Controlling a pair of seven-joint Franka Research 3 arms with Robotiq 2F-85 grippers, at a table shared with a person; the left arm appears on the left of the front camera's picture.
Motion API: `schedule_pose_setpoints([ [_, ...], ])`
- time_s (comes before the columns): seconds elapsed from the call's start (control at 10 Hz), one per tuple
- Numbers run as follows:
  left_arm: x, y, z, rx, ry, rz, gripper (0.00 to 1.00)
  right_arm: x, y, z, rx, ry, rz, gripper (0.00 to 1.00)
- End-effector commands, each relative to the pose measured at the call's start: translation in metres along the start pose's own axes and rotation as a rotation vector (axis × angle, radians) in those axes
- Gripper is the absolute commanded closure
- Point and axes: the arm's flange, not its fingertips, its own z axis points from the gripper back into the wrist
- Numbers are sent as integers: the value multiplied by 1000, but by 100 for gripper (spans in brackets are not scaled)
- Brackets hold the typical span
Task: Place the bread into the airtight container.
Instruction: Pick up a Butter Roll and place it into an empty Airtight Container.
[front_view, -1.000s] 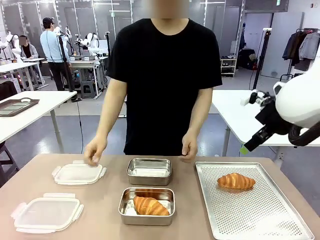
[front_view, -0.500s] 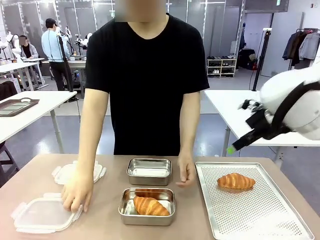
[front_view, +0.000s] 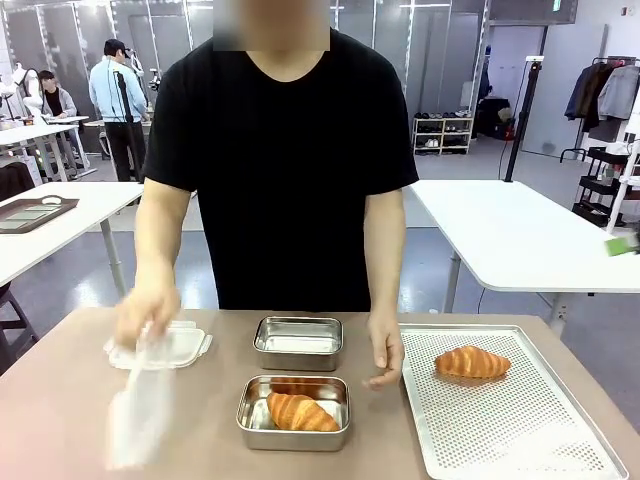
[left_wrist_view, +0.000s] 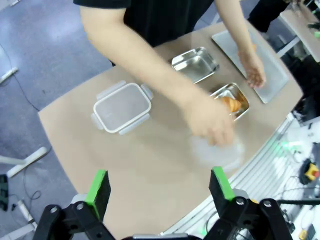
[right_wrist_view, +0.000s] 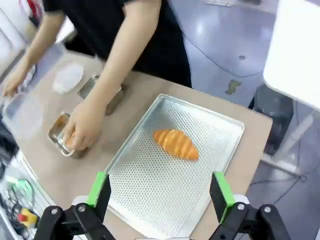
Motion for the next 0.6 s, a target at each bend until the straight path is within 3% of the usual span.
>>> schedule_pose_setpoints([
  [0.0,0,-1,0,-8,0,-10,0,-42,-17,29,-36,-88,-177,0],
  [0.2,0,-1,0,-8,0,-10,0,-89,-32,52,-36,-148,-268,0],
  [0.4,0,-1,0,-8,0,-10,0,-106,-40,42,-66,-144,-334,0],
  [0.5,0,-1,0,-8,0,-10,0,-99,-41,62,-62,-122,-275,0],
])
